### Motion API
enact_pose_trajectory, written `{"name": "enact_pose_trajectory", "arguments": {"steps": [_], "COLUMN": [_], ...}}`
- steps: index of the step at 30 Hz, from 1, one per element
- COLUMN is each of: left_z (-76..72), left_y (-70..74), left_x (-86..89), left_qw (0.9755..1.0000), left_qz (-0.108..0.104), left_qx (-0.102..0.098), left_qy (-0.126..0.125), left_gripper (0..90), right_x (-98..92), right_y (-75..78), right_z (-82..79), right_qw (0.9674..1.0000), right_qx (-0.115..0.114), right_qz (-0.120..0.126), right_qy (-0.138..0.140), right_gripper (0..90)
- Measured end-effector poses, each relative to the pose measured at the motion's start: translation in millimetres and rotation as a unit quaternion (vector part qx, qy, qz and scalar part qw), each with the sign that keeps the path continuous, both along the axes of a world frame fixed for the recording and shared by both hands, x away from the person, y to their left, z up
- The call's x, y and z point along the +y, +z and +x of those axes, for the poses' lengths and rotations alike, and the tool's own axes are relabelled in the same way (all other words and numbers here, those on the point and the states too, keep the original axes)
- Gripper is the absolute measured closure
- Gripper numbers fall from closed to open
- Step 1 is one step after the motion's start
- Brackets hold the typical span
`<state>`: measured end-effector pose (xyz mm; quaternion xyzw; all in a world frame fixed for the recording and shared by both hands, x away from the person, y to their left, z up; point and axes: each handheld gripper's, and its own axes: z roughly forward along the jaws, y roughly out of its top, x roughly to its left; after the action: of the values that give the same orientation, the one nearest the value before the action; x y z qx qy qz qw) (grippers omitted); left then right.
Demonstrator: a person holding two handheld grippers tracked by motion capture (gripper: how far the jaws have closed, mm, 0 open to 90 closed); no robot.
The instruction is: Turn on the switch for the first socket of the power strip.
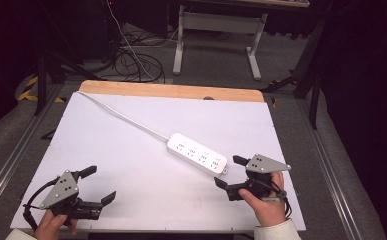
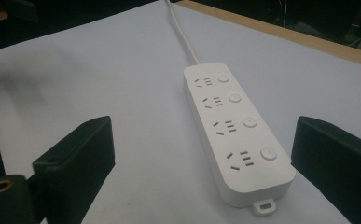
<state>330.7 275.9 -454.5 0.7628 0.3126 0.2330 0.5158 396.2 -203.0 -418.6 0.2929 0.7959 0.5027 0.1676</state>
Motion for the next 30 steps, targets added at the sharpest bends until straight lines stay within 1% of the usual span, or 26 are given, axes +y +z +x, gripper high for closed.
{"name": "enact_pose_trajectory", "arguments": {"steps": [2,3,4,9,11,12,13,14,17,21,23,26,27,28,30], "left_z": [0.0,0.0,0.0,-0.1,-0.4,-0.3,-1.1,-1.2,-2.0,-1.9,-1.2,-0.7,-0.2,0.5,1.1], "left_y": [0.0,0.0,0.0,0.2,0.2,0.5,0.1,0.4,0.2,0.0,0.1,0.2,0.3,0.4,0.7], "left_x": [0.1,0.1,0.3,0.9,0.7,1.1,0.2,0.4,0.1,0.1,0.4,0.9,1.1,1.7,2.9], "left_qw": [1.0000,1.0000,1.0000,1.0000,1.0000,1.0000,1.0000,0.9999,0.9999,0.9999,0.9999,0.9999,0.9999,0.9998,0.9998], "left_qz": [-0.001,-0.001,-0.002,-0.005,-0.008,-0.005,-0.008,-0.003,-0.008,-0.008,-0.008,-0.007,-0.009,-0.018,-0.021], "left_qx": [0.000,0.000,0.000,-0.003,-0.002,-0.005,-0.005,-0.010,-0.012,-0.013,-0.012,-0.008,-0.005,0.005,0.003], "left_qy": [-0.001,-0.001,-0.001,0.000,0.000,-0.001,-0.001,0.000,0.001,0.000,0.000,0.000,0.001,0.005,0.004], "left_gripper": [3.8,3.7,3.7,3.8,3.7,3.7,3.7,3.7,3.6,3.6,3.6,3.6,3.6,3.7,3.7], "right_x": [-2.1,-2.1,-4.3,-10.5,-12.7,-13.7,-14.6,-15.4,-18.0,-19.0,-18.8,-18.5,-18.6,-18.8,-19.6], "right_y": [-4.8,-4.8,-9.4,-22.2,-29.5,-33.7,-38.2,-42.3,-51.9,-61.2,-64.2,-64.7,-64.3,-64.0,-63.5], "right_z": [-1.4,-1.4,-3.0,-7.2,-8.4,-8.9,-9.2,-9.5,-10.9,-13.6,-13.4,-12.0,-11.8,-11.9,-12.3], "right_qw": [1.0000,1.0000,1.0000,0.9998,0.9997,0.9996,0.9996,0.9996,0.9995,0.9995,0.9993,0.9991,0.9990,0.9988,0.9987], "right_qx": [-0.002,-0.002,-0.005,-0.013,-0.016,-0.015,-0.014,-0.011,-0.005,0.008,0.016,0.021,0.021,0.019,0.019], "right_qz": [0.002,0.002,0.002,0.014,0.012,0.012,0.012,0.012,0.009,-0.005,-0.010,-0.008,-0.006,-0.005,-0.002], "right_qy": [0.001,0.001,-0.002,-0.011,-0.017,-0.020,-0.021,-0.023,-0.030,-0.031,-0.032,-0.037,-0.040,-0.045,-0.048], "right_gripper": [7.0,7.0,7.0,7.0,6.7,6.7,6.7,6.7,6.7,6.7,6.8,6.9,7.0,7.0,7.0]}}
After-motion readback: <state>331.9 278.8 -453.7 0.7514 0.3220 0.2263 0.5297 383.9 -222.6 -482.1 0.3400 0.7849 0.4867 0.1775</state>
